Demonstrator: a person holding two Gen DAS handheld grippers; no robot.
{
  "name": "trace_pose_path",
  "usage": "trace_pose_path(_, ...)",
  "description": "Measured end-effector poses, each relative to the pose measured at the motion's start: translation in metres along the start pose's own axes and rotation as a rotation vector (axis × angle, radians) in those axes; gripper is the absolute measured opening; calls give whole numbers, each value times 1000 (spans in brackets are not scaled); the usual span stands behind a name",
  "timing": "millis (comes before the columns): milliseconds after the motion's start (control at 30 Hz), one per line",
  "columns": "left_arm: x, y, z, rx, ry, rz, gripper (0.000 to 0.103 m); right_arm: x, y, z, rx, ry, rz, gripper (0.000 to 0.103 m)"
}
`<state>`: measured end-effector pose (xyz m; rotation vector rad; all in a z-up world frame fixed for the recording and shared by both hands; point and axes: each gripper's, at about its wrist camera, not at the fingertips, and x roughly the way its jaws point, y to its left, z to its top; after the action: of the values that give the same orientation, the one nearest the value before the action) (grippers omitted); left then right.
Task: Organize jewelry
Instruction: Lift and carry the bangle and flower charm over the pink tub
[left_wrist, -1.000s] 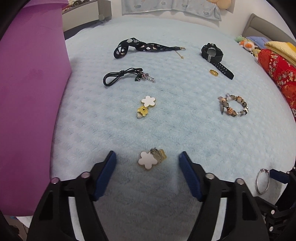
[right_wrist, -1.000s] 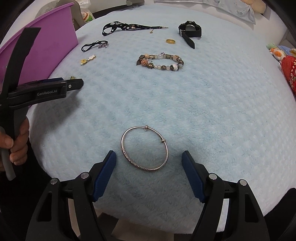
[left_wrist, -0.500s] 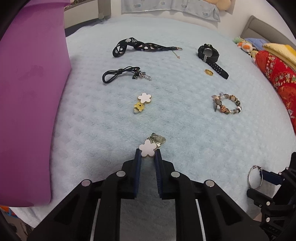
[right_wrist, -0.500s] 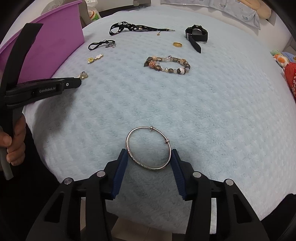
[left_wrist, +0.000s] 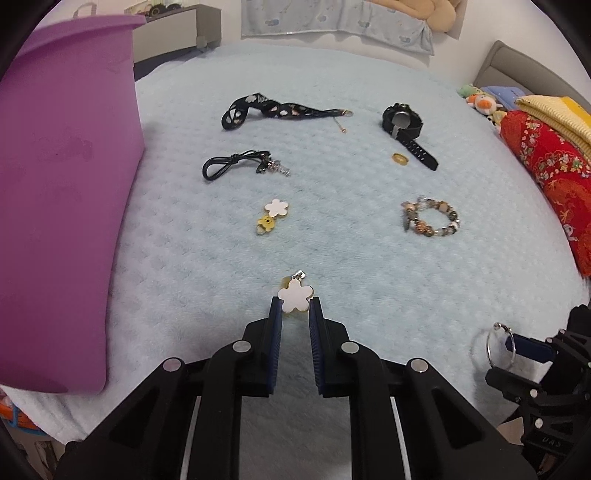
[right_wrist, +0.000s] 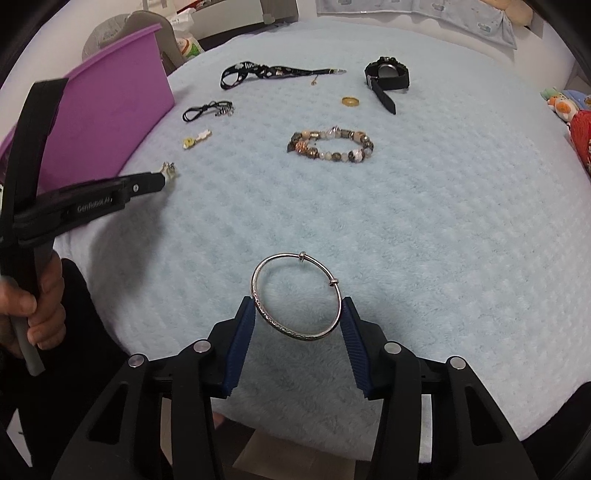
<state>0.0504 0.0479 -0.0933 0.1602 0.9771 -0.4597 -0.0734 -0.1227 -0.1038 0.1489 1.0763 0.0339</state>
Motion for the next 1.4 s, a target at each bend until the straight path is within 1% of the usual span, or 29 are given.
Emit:
trace_pose_path(200,-20,1,1,-28,-27,-10,15,-13,-2,8,11,-31,15,46)
trace_pose_path(367,-42,-1,6,-55,-67,-4,15,-25,-2,19,-5,-64,27,46)
trace_pose_path(567,-79,-3,20,-81,-148,11,15,-42,1,39,-32,-115,53,46)
trace_pose_path(767,-113,-2,39,-99,-215,33,15,-62,11,64,-62,-170,100,46)
trace_pose_path(933,-137,6,55,-125,-238,42,15,-76,30,93,-100,-212,162,46)
trace_pose_path(1167,-178,31,77,-170,-310,81,15,-90,70,141,-163,-264,261,46)
trace_pose_path(1300,-201,56,87,-188,-348,140,15,-98,105,172,-217,-302,321,46)
trace_pose_path(1400,-211,78,91,-213,-361,183,15,-100,132,191,-255,-308,357,46)
